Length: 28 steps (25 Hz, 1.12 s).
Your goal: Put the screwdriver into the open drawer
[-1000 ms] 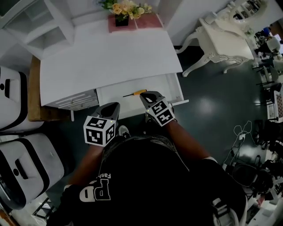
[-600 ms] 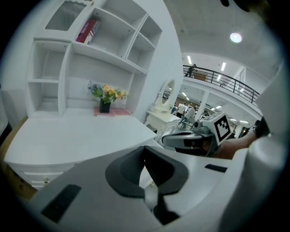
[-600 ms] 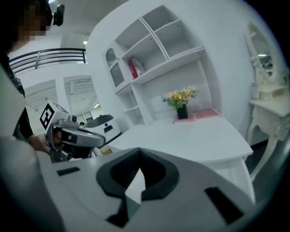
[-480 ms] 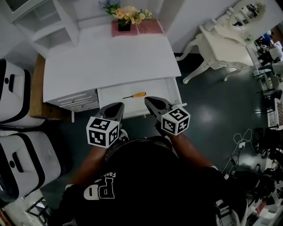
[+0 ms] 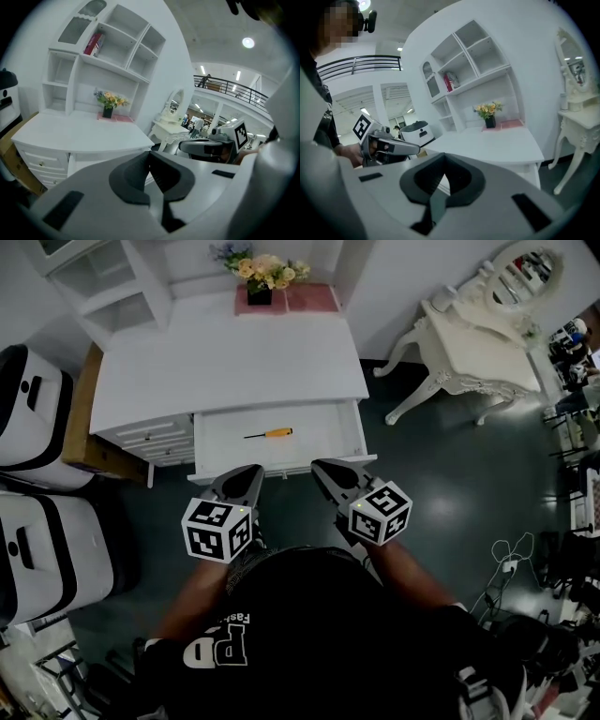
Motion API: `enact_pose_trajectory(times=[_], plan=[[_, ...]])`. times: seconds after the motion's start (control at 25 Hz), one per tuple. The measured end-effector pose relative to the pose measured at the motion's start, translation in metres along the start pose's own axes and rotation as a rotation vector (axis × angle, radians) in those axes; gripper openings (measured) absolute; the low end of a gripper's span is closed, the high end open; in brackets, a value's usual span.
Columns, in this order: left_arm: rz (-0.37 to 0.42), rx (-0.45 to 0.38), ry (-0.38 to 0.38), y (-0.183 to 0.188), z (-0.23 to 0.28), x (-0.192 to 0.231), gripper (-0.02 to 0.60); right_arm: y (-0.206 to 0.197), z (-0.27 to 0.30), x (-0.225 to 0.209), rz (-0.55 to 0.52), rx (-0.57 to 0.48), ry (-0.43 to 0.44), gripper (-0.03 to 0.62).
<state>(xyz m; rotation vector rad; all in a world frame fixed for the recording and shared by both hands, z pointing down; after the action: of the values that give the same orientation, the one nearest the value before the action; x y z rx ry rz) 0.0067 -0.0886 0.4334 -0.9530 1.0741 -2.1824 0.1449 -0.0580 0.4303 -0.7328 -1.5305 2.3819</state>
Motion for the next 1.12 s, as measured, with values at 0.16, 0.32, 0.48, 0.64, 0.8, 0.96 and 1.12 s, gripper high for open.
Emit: enact_pose_trajectory(times=[0.16, 0.32, 0.48, 0.64, 0.8, 0.96, 1.12], plan=[[-0.025, -0.01, 0.028, -0.024, -0.011, -0.039, 0.011, -0.016, -0.041, 0.006, -0.015, 0.011, 0.022, 0.008], [-0.034, -0.011, 0.051, -0.046, -0.021, -0.07, 0.011, -0.032, -0.075, 0.011, -0.019, 0.009, 0.036, 0.008], [-0.04, -0.012, 0.068, -0.064, -0.03, -0.095, 0.011, -0.045, -0.101, 0.018, -0.024, 0.002, 0.047, 0.008], [-0.03, -0.017, 0.079, -0.073, -0.042, -0.108, 0.011, -0.054, -0.115, 0.024, -0.023, -0.008, 0.048, 0.008], [-0.024, -0.02, 0.083, -0.08, -0.052, -0.113, 0.011, -0.062, -0.125, 0.032, -0.027, -0.008, 0.045, 0.008], [-0.012, -0.016, 0.068, -0.077, -0.06, -0.114, 0.011, -0.059, -0.128, 0.04, -0.03, -0.013, 0.025, 0.008], [0.01, -0.016, 0.045, -0.069, -0.069, -0.112, 0.011, -0.052, -0.128, 0.05, -0.03, -0.025, 0.003, 0.008]])
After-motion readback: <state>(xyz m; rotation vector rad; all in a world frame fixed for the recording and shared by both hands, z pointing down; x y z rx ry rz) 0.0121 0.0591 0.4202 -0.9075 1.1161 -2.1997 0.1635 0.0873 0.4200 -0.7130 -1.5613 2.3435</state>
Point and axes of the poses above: the fingertips, and each gripper's own axes: z forward along the fingers, x to its left, y out of its top, the point moved 3 cm from there along -z, backward along the fingers, and after that the axes turned 3 degrees about -y, right-handed, at the moved point
